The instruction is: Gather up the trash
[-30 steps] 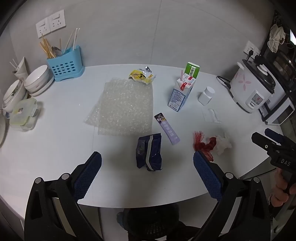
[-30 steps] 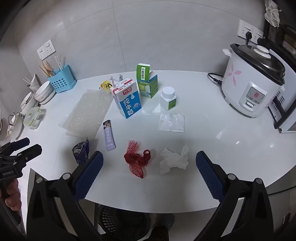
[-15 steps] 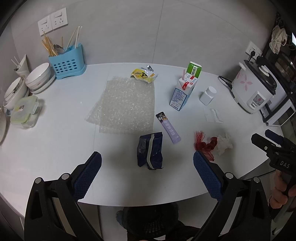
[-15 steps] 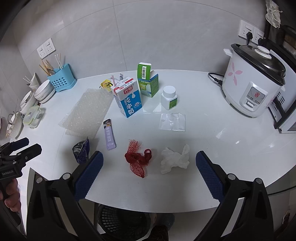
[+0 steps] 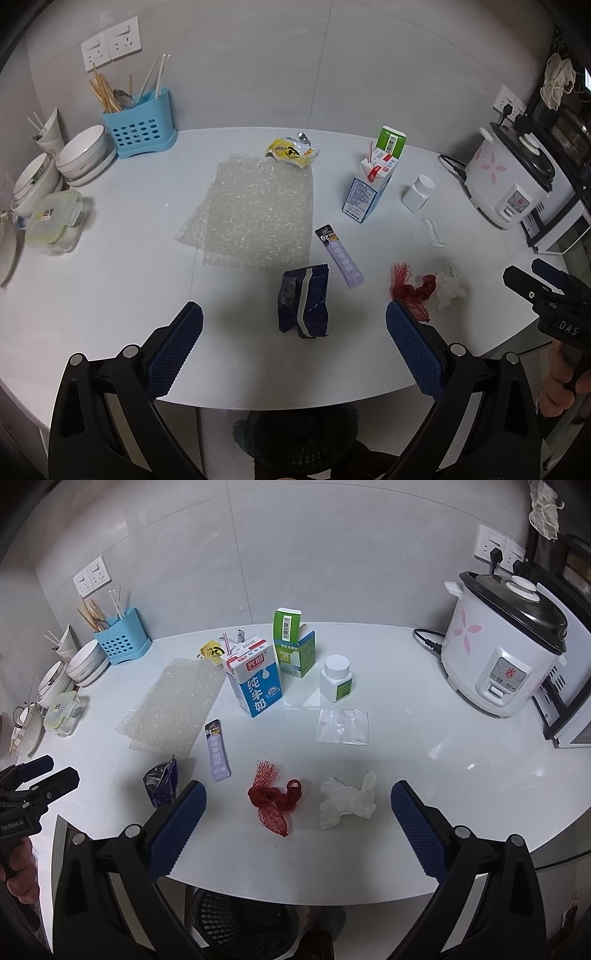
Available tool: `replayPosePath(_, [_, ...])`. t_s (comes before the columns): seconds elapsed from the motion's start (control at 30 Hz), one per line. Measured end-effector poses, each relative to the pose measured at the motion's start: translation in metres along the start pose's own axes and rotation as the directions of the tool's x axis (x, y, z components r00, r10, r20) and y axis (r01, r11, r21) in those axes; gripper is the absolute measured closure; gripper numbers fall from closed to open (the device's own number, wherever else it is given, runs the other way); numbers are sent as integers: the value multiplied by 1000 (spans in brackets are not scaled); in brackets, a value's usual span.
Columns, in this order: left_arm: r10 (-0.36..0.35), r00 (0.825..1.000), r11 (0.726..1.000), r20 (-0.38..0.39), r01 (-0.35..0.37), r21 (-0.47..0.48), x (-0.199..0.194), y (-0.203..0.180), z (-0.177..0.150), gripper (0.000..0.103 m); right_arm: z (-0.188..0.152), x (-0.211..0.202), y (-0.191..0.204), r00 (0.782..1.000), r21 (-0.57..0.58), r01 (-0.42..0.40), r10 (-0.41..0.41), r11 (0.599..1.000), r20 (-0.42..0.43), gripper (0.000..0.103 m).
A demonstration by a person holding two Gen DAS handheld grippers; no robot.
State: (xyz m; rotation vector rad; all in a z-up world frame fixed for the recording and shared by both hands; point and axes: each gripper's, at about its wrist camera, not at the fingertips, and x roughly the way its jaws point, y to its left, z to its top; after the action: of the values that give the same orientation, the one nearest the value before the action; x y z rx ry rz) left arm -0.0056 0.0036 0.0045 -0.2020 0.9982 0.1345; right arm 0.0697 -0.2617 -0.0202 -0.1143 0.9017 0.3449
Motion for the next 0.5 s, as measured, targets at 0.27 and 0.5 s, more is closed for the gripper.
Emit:
replayPosePath(0.27, [9,1000,1000,2,-9,-1,-1,-1,0,6,-2,2,-2,1000,5,4,-4,1000,-2,7])
replayPosePath(0.5, [2,1000,1000,-20,-2,-6,5,0,0,6,-2,6,-6,999,35,-5,6,999,-33,7])
